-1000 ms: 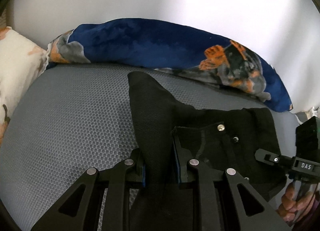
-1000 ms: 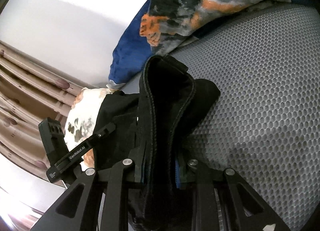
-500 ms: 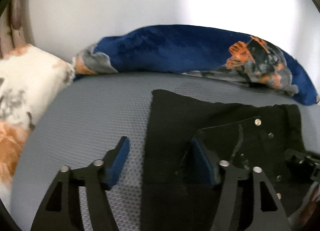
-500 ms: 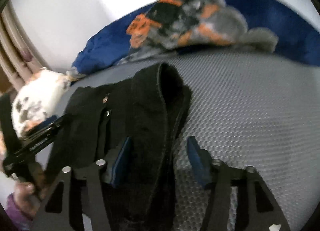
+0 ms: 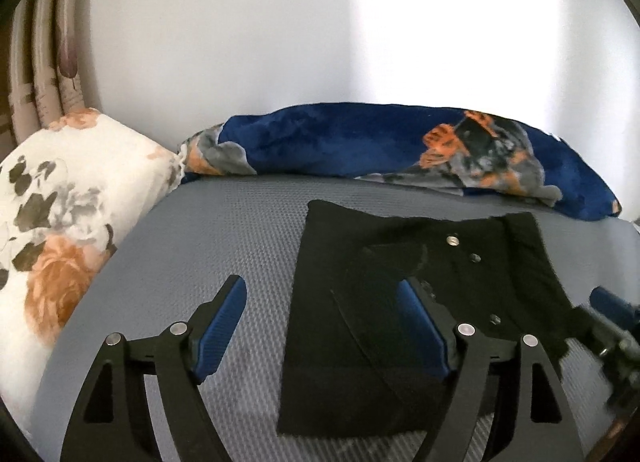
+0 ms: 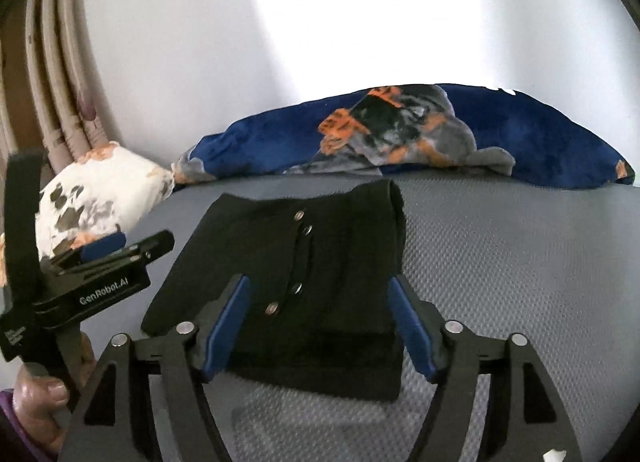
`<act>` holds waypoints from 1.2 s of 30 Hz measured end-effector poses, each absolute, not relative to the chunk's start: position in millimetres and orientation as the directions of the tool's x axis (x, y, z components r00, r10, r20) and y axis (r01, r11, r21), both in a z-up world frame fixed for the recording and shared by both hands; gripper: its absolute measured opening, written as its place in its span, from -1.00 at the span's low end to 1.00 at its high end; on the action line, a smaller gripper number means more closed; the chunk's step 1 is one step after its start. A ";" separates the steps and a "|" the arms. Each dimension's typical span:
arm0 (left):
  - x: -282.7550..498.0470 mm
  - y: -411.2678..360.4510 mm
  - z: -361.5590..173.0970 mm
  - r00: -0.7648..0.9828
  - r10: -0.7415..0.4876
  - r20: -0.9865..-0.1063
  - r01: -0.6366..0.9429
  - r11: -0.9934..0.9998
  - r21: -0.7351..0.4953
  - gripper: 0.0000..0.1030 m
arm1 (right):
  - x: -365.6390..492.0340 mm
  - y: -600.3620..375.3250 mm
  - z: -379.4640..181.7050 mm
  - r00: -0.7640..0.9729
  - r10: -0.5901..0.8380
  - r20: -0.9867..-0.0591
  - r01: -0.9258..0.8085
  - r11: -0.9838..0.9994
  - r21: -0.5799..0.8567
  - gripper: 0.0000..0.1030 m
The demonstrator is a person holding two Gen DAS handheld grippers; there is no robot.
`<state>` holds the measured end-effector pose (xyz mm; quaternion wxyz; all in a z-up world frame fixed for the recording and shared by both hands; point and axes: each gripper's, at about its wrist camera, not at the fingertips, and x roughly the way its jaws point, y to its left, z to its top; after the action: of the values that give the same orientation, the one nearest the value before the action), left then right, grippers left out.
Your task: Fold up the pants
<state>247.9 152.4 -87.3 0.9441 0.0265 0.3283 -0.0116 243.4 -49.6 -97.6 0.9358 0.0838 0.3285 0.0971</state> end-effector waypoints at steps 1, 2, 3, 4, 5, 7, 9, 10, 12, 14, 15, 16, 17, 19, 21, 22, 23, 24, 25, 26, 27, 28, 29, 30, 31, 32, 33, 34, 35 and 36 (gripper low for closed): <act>242.0 151.2 -85.3 0.787 -0.004 -0.616 0.039 0.998 0.042 0.53 | 239.5 -48.3 -98.2 0.763 0.237 -0.602 -0.124 0.967 0.223 0.38; 236.2 149.7 -82.5 0.793 0.005 -0.609 0.030 0.998 0.046 0.53 | 234.3 -47.8 -98.1 0.760 0.238 -0.605 -0.123 0.966 0.227 0.38; 229.2 148.4 -79.2 0.800 0.020 -0.600 0.017 0.998 0.055 0.54 | 228.8 -46.8 -97.0 0.757 0.241 -0.608 -0.121 0.965 0.231 0.39; 223.6 147.4 -76.6 0.802 0.030 -0.597 0.009 0.998 0.063 0.60 | 223.7 -46.1 -96.0 0.756 0.238 -0.610 -0.117 0.966 0.233 0.40; 218.8 146.9 -73.9 0.800 0.038 -0.599 0.002 0.998 0.067 0.70 | 219.9 -45.8 -95.1 0.756 0.235 -0.611 -0.111 0.966 0.234 0.41; 209.4 147.3 -68.7 0.793 0.053 -0.606 -0.018 0.998 0.063 0.74 | 212.5 -46.1 -91.4 0.756 0.242 -0.608 -0.110 0.963 0.247 0.42; 200.7 147.8 -62.7 0.792 0.074 -0.606 -0.036 0.997 0.075 0.74 | 205.3 -44.7 -85.7 0.758 0.239 -0.607 -0.110 0.964 0.242 0.45; 196.5 147.7 -59.6 0.792 0.091 -0.603 -0.048 0.995 0.087 0.74 | 203.2 -44.5 -83.3 0.760 0.239 -0.605 -0.111 0.964 0.241 0.46; 186.5 147.9 -50.9 0.803 0.124 -0.582 -0.072 0.991 0.111 0.74 | 196.9 -43.8 -76.5 0.764 0.245 -0.597 -0.118 0.962 0.245 0.46; 177.7 149.4 -43.3 0.814 0.117 -0.569 -0.067 0.992 0.107 0.75 | 191.5 -42.8 -70.2 0.769 0.244 -0.591 -0.123 0.963 0.239 0.47; 173.0 150.9 -38.8 0.817 0.111 -0.566 -0.067 0.993 0.099 0.75 | 189.3 -42.6 -67.4 0.771 0.246 -0.588 -0.125 0.963 0.239 0.48; 169.4 152.2 -34.8 0.819 0.113 -0.562 -0.072 0.993 0.096 0.76 | 186.9 -42.6 -65.2 0.772 0.248 -0.585 -0.127 0.962 0.241 0.48; 166.0 153.2 -30.9 0.823 0.120 -0.556 -0.079 0.992 0.097 0.79 | 184.4 -42.4 -62.5 0.773 0.252 -0.582 -0.130 0.961 0.243 0.49; 160.8 154.6 -24.2 0.823 0.118 -0.556 -0.078 0.992 0.095 0.94 | 180.1 -41.2 -57.8 0.775 0.254 -0.578 -0.137 0.961 0.240 0.50; 157.3 155.9 -19.6 0.825 0.102 -0.556 -0.069 0.994 0.080 0.97 | 175.4 -41.2 -53.4 0.779 0.255 -0.572 -0.141 0.961 0.236 0.50; 155.1 156.7 -17.3 0.829 0.088 -0.552 -0.060 0.996 0.068 0.97 | 173.7 -41.2 -51.9 0.782 0.255 -0.569 -0.142 0.961 0.236 0.50; 152.7 157.4 -15.3 0.832 0.078 -0.550 -0.054 0.997 0.059 0.97 | 172.2 -41.5 -49.8 0.784 0.254 -0.566 -0.143 0.962 0.234 0.51; 150.4 157.6 -13.5 0.832 0.077 -0.550 -0.055 0.997 0.056 0.97 | 170.0 -41.8 -47.4 0.787 0.252 -0.564 -0.142 0.962 0.232 0.51; 148.5 156.9 -12.2 0.830 0.077 -0.552 -0.055 0.997 0.057 0.99 | 168.8 -42.2 -46.0 0.788 0.251 -0.562 -0.142 0.963 0.231 0.51; 147.9 155.8 -11.1 0.828 0.076 -0.555 -0.051 0.997 0.060 0.99 | 167.5 -42.7 -44.5 0.790 0.250 -0.560 -0.141 0.963 0.230 0.51; 146.5 154.7 -9.6 0.829 0.075 -0.554 -0.047 0.997 0.064 0.99 | 166.2 -43.5 -42.8 0.793 0.248 -0.556 -0.139 0.963 0.230 0.51; 144.2 154.3 -8.0 0.832 0.072 -0.549 -0.045 0.997 0.062 0.99 | 164.7 -44.4 -41.0 0.796 0.246 -0.554 -0.139 0.963 0.229 0.51; 141.8 154.3 -6.0 0.837 0.066 -0.544 -0.041 0.998 0.057 0.99 | 163.5 -45.0 -39.6 0.797 0.245 -0.552 -0.138 0.964 0.228 0.51; 138.8 153.8 -3.5 0.841 0.058 -0.537 -0.036 0.998 0.050 0.99 | 162.3 -46.3 -38.0 0.799 0.243 -0.551 -0.136 0.964 0.227 0.51; 136.6 153.3 -1.5 0.844 0.051 -0.534 -0.031 0.998 0.046 0.99 | 161.7 -47.2 -36.8 0.800 0.242 -0.549 -0.136 0.964 0.227 0.51; 134.8 153.2 0.9 0.848 0.044 -0.528 -0.027 0.999 0.041 0.99 | 160.7 -48.0 -35.8 0.801 0.242 -0.547 -0.136 0.964 0.228 0.51; 132.3 153.2 3.6 0.854 0.039 -0.520 -0.024 0.999 0.036 0.99 | 159.3 -48.7 -34.5 0.802 0.243 -0.546 -0.137 0.964 0.228 0.51; 130.5 153.2 5.7 0.857 0.036 -0.515 -0.023 0.999 0.031 0.99 | 158.4 -49.0 -33.6 0.803 0.242 -0.545 -0.137 0.964 0.226 0.51; 129.8 153.1 7.5 0.857 0.033 -0.514 -0.023 0.999 0.027 0.99 | 157.1 -49.5 -32.6 0.805 0.240 -0.543 -0.137 0.965 0.223 0.51; 129.4 154.0 9.1 0.857 0.029 -0.514 -0.024 1.000 0.017 0.99 | 156.5 -49.4 -31.8 0.806 0.239 -0.541 -0.137 0.965 0.222 0.51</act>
<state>129.4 154.0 9.1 0.9636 0.0052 0.2669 0.0137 156.5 -49.4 -31.8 0.9464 0.0863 0.2950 0.0995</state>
